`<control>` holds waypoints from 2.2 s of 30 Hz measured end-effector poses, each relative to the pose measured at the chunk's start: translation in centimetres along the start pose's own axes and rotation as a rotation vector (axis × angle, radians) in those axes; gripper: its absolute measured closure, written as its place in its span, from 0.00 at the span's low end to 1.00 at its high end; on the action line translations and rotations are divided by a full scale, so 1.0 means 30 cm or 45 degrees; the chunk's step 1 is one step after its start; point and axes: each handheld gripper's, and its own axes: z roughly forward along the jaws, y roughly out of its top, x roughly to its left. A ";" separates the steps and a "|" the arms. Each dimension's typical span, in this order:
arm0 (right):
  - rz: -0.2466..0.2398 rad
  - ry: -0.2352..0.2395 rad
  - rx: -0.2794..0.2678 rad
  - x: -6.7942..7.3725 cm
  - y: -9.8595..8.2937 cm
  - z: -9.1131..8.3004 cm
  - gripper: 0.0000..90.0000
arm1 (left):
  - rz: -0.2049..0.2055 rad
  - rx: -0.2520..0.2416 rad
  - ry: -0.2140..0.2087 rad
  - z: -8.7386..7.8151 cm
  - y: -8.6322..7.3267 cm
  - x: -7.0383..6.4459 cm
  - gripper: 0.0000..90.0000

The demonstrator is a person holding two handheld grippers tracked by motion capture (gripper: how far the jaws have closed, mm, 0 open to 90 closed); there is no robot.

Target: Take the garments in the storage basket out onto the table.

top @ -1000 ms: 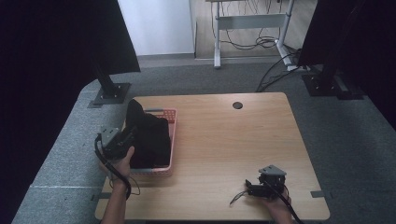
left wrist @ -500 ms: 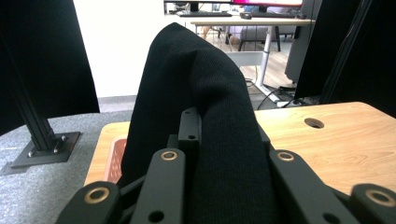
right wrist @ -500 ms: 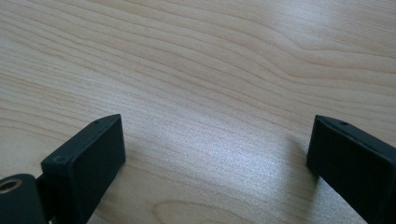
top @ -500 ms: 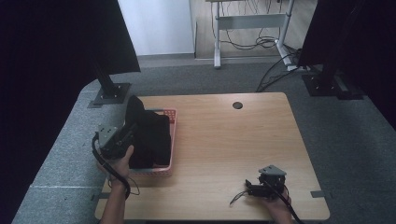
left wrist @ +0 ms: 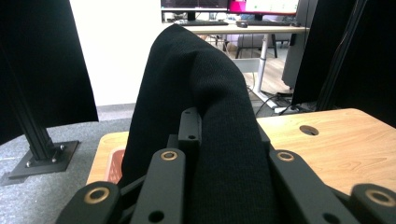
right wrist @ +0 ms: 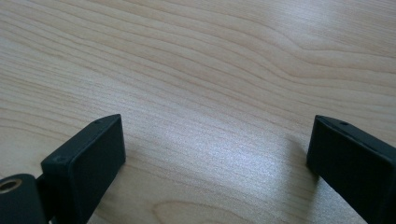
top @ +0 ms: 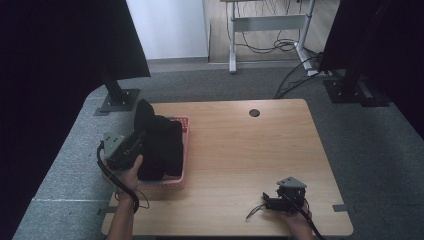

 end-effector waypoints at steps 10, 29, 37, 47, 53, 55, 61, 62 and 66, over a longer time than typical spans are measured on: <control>0.000 0.000 0.000 0.000 0.000 0.000 0.04 | 0.017 -0.030 -0.018 -0.016 0.031 -0.018 0.83; 0.001 0.000 -0.001 0.000 0.000 0.000 0.04 | 0.040 -0.051 -0.065 -0.015 0.075 -0.062 0.83; 0.000 0.000 -0.001 0.000 0.000 0.000 0.04 | 0.047 -0.056 -0.080 -0.015 0.089 -0.075 0.83; 0.000 0.000 -0.001 0.000 0.000 0.000 0.04 | 0.054 -0.064 -0.118 -0.018 0.104 -0.094 0.84; 0.001 0.000 -0.001 0.000 0.000 0.000 0.04 | 0.059 -0.067 -0.136 -0.021 0.109 -0.109 0.84; 0.001 0.000 -0.001 0.000 0.000 0.000 0.04 | 0.056 -0.068 -0.148 -0.020 0.111 -0.113 0.84; 0.000 0.000 -0.001 0.000 0.000 0.000 0.04 | 0.060 -0.078 -0.168 -0.023 0.123 -0.130 0.84; 0.000 0.000 -0.001 0.000 0.000 0.000 0.04 | 0.065 -0.082 -0.172 -0.024 0.129 -0.137 0.84; -0.001 0.001 0.000 0.000 0.000 0.000 0.04 | 0.068 -0.086 -0.179 -0.026 0.134 -0.145 0.84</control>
